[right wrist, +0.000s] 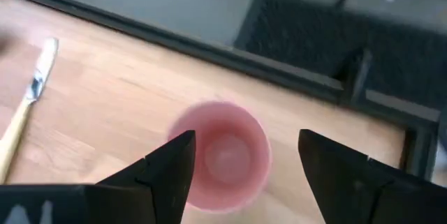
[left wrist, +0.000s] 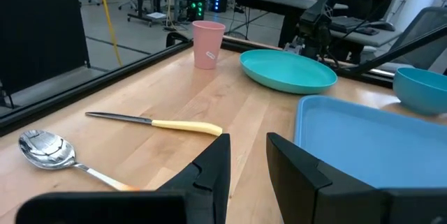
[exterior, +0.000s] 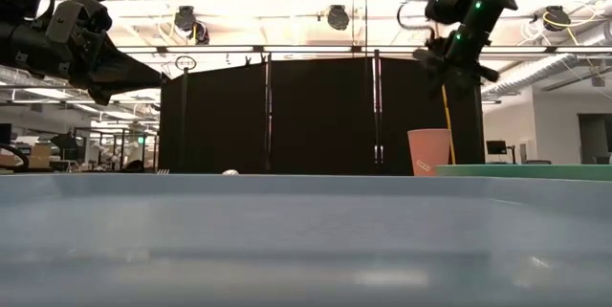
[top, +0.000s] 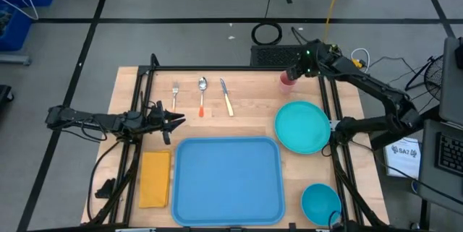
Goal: Set up tray
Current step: Put the pink cup on the blue serving tray
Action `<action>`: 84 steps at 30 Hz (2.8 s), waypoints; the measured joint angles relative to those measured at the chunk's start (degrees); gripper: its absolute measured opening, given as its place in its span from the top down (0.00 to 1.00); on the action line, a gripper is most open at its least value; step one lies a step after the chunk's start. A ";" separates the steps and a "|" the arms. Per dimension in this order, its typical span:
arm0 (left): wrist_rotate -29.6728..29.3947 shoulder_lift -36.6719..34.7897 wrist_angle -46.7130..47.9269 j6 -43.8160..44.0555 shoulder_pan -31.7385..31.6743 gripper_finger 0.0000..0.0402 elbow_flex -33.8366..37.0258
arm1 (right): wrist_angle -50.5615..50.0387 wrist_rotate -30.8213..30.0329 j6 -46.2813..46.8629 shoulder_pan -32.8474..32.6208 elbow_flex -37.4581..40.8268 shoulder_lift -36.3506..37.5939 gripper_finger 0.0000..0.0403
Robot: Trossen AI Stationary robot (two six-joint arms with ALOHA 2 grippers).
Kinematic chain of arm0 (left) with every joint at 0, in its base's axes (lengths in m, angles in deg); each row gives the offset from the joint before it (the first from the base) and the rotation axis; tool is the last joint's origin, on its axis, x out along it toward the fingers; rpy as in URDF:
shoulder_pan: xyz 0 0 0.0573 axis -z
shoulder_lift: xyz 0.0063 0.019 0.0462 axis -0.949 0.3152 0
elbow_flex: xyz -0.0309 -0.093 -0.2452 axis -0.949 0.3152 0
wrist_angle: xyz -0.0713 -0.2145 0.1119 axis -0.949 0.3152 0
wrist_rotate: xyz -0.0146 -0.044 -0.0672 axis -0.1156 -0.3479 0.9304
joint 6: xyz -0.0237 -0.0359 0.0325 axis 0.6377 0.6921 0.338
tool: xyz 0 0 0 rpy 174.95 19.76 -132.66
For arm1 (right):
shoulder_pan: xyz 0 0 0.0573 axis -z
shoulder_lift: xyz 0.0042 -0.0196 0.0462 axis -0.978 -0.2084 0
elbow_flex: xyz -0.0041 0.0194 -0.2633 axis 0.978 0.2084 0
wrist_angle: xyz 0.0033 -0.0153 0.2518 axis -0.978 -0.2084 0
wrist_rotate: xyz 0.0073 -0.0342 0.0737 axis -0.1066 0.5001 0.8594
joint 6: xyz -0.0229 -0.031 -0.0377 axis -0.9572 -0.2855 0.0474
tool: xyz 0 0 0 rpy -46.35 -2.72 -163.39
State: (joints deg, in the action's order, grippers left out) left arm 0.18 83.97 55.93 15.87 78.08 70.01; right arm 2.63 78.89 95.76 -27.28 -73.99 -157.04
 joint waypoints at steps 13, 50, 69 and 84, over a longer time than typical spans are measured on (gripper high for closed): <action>0.02 -0.01 -0.03 0.58 0.00 0.76 0.00 | -1.79 0.07 -1.94 3.37 -1.31 -10.13 0.43; 0.01 0.00 -0.02 0.51 0.00 0.76 0.00 | 7.57 10.49 -6.04 -5.89 -1.22 -3.84 1.00; 0.00 0.01 -0.20 1.15 0.00 0.76 0.00 | 1.33 -3.29 17.34 -56.28 -1.27 -2.90 1.00; 0.02 0.01 -0.40 1.58 0.00 0.76 0.00 | -3.14 -0.07 23.16 -58.79 -1.29 -12.42 1.00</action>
State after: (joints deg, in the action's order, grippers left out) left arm 0.20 83.97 55.54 17.45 78.08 70.01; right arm -0.51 78.83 118.93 -86.07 -75.28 -169.46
